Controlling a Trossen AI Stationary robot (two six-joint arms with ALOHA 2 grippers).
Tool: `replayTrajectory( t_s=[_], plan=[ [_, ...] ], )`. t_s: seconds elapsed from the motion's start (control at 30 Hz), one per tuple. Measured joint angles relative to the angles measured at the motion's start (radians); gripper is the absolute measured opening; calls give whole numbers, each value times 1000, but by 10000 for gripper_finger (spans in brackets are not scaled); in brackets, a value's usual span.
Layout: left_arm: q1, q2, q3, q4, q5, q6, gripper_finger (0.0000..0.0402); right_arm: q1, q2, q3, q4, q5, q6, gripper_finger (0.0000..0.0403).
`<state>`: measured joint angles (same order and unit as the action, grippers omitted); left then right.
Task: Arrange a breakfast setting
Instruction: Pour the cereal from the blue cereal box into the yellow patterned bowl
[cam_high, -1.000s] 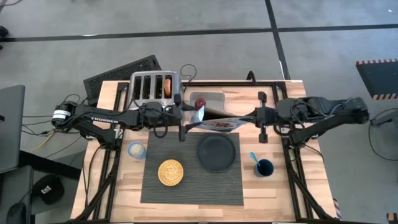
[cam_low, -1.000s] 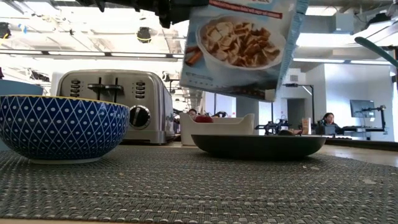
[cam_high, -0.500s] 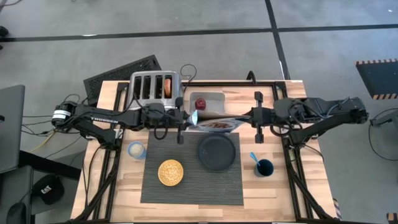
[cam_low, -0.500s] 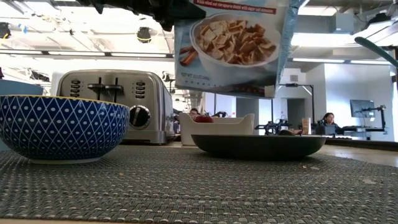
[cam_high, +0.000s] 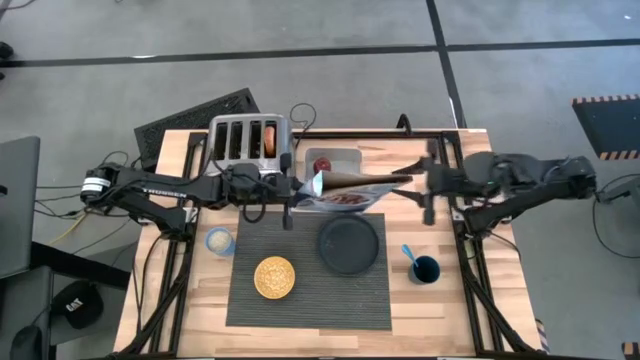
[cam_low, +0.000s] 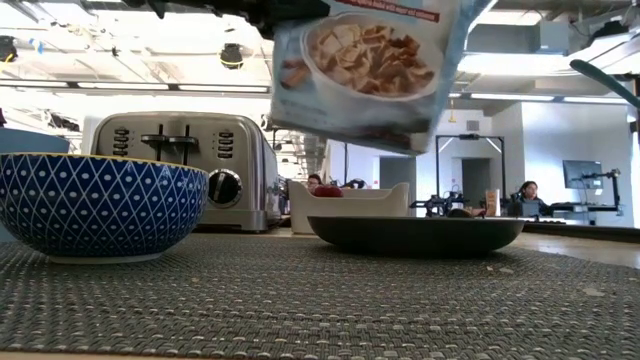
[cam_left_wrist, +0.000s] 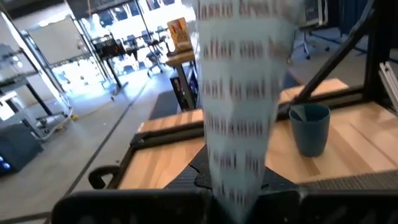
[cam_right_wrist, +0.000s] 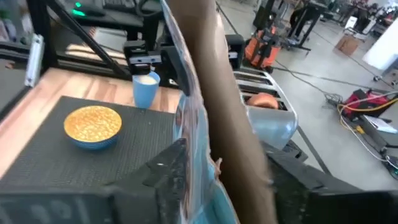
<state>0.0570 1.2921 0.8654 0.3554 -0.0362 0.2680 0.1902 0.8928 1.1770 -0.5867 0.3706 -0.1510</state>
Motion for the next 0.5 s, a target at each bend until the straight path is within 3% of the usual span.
replayTrajectory(
  t_s=[0.2, 0.5],
  plan=[
    [0, -64, 0, -2, 6, 26, 0, -1, -118, -22, -62, 6, 71, 251],
    [6, -99, 0, 38, 12, 38, 0, -3, -250, -245, 26, 28, 99, 252]
  ],
)
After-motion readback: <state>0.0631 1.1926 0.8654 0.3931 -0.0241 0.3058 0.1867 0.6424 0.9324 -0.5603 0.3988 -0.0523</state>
